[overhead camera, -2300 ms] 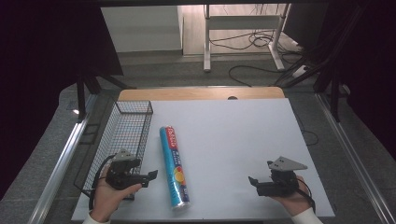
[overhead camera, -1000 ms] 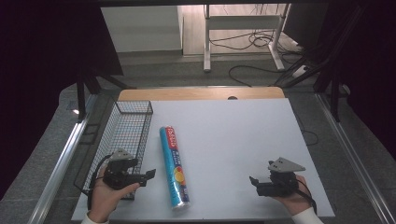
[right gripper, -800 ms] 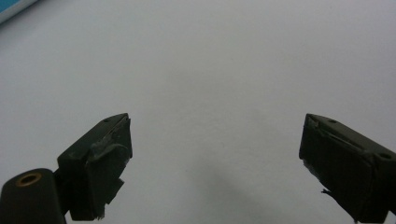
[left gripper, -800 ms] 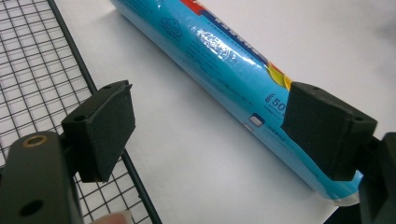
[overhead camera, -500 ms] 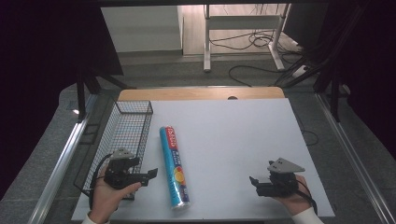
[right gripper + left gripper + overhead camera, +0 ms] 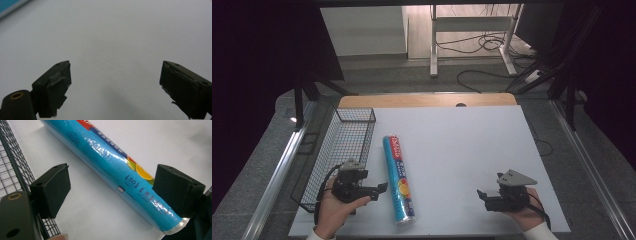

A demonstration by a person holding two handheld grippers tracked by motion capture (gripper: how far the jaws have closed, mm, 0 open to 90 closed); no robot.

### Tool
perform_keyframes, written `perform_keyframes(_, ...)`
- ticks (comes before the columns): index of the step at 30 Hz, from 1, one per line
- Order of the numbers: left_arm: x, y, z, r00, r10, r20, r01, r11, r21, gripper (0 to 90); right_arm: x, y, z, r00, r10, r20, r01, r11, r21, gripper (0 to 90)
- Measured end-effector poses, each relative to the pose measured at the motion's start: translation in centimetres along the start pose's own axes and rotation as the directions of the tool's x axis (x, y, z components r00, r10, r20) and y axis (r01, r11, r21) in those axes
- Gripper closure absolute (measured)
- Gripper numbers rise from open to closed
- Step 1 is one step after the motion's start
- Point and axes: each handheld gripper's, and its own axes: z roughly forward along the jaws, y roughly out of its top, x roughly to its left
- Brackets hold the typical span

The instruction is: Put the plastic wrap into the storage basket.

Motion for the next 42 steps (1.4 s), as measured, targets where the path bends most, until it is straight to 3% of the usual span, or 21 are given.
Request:
perform_keyframes(4,0.1,-0.1,-0.1,1.0000,-0.002,-0.002,0.002,1.0000,-0.003,14.7,0.8,0.8,-0.1,0.9992,0.012,-0.038,-0.012,1.000,-0.005,11.2)
perform_keyframes(9,0.0,-0.1,0.0,1.0000,0.000,0.005,0.000,1.0000,-0.004,14.6,2.3,2.2,0.0,0.9957,-0.008,-0.092,0.007,1.000,-0.011,11.2)
perform_keyframes(20,0.3,-0.2,-0.3,1.0000,-0.003,-0.003,0.003,0.9999,-0.011,14.6,5.1,5.1,1.2,0.9833,0.035,-0.179,-0.034,0.999,0.009,12.8)
perform_keyframes(24,0.6,-0.3,-0.5,1.0000,-0.002,-0.003,0.002,0.9998,-0.018,14.7,6.2,6.7,2.5,0.9767,0.062,-0.205,-0.056,0.998,0.036,13.3)
perform_keyframes(32,1.8,-0.7,-1.3,1.0000,-0.006,-0.007,0.006,0.9995,-0.031,14.8,8.7,10.0,5.6,0.9703,0.108,-0.217,-0.086,0.991,0.107,13.8)
perform_keyframes(33,1.9,-0.8,-1.4,1.0000,-0.008,-0.005,0.008,0.9994,-0.033,14.8,9.3,11.0,6.7,0.9645,0.136,-0.226,-0.110,0.986,0.126,13.8)
perform_keyframes(36,2.1,-0.9,-1.6,1.0000,-0.010,-0.001,0.010,0.9992,-0.038,14.8,10.0,12.2,7.9,0.9577,0.167,-0.234,-0.133,0.979,0.155,13.8)
perform_keyframes(41,2.3,-1.2,-1.9,1.0000,-0.007,-0.003,0.006,0.9990,-0.043,14.8,11.5,13.9,10.2,0.9504,0.184,-0.251,-0.131,0.969,0.211,13.9)
perform_keyframes(42,2.4,-1.2,-1.9,1.0000,-0.008,-0.006,0.007,0.9991,-0.043,14.9,11.7,14.2,10.7,0.9457,0.195,-0.260,-0.136,0.964,0.227,13.9)
